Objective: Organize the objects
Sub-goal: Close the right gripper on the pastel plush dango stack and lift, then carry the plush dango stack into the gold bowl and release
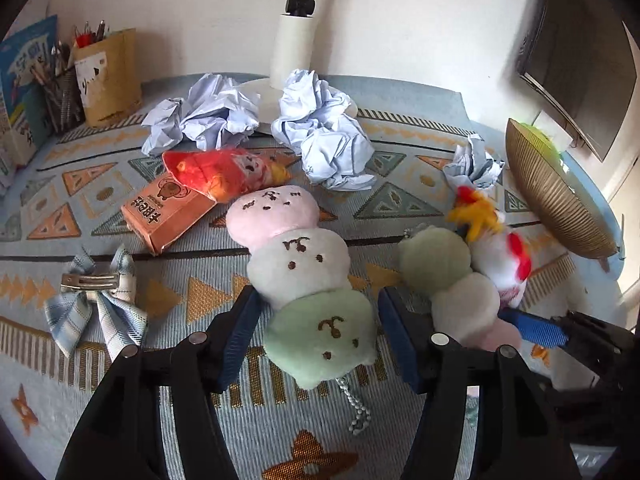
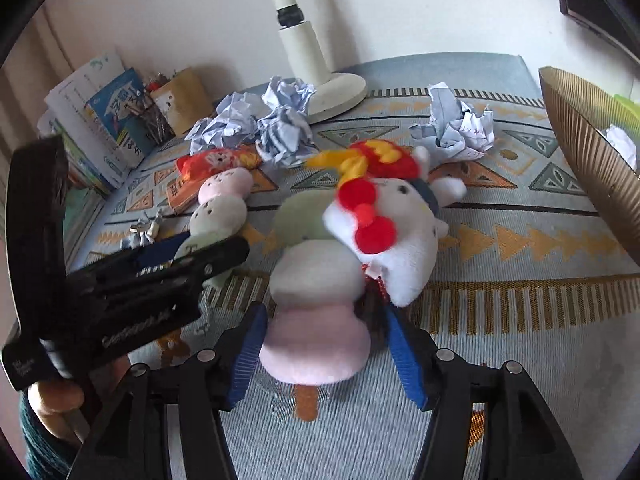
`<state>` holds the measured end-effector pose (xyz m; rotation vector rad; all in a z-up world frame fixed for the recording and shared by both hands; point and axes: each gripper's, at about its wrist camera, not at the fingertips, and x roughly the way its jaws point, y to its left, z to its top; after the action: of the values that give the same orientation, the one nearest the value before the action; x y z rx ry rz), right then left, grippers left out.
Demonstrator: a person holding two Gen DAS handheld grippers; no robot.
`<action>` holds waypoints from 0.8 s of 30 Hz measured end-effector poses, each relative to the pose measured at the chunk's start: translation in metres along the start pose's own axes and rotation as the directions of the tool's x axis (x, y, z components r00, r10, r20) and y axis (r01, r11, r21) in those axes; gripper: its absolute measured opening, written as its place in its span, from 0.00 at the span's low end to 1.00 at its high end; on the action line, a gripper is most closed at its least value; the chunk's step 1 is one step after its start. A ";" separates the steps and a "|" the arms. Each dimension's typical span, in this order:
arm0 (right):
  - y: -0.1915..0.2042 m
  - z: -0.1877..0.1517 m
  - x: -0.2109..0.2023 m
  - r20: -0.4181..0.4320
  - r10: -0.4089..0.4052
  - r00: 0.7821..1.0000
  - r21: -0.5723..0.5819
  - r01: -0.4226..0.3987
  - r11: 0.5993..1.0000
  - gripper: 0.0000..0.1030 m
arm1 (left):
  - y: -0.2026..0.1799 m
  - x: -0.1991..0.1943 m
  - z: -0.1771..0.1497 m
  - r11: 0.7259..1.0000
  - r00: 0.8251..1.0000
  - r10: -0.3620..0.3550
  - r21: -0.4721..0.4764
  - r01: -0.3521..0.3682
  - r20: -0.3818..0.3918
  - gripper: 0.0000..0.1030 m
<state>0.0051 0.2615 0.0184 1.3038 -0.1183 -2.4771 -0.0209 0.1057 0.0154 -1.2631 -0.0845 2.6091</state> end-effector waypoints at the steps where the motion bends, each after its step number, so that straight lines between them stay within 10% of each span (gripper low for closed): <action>1: 0.002 0.001 0.001 0.002 -0.008 1.000 -0.006 0.008 1.000 0.59 | 0.001 0.000 0.001 1.000 1.000 0.003 -0.006 -0.003 0.003 0.50; 5: 0.011 0.007 0.010 0.020 -0.062 0.998 -0.030 0.063 0.998 0.53 | 0.008 -0.009 0.001 0.998 0.999 -0.042 -0.037 0.042 0.013 0.43; 8: 0.001 0.012 0.004 0.027 0.085 0.996 0.027 -0.085 0.996 0.44 | 0.017 -0.025 -0.002 0.988 0.989 -0.139 -0.064 0.142 0.041 0.43; 12: -0.029 0.006 -0.018 0.106 0.389 0.915 0.201 -0.402 0.893 0.45 | 0.024 -0.048 -0.011 0.975 0.979 -0.197 -0.092 0.202 0.060 0.43; 17: 0.006 -0.026 -0.021 -0.006 0.175 0.985 -0.007 -0.175 0.985 0.45 | 0.030 -0.061 -0.032 0.975 0.980 -0.200 -0.097 0.201 0.019 0.43; 24: 0.023 -0.039 -0.011 0.007 0.010 1.000 -0.094 -0.009 0.996 0.52 | 0.024 -0.057 -0.056 0.992 0.994 -0.111 -0.061 0.110 -0.009 0.48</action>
<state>0.0482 0.2470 0.0094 1.2528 -0.0096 -2.4480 0.0520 0.0660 0.0206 -1.2560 -0.2262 2.5220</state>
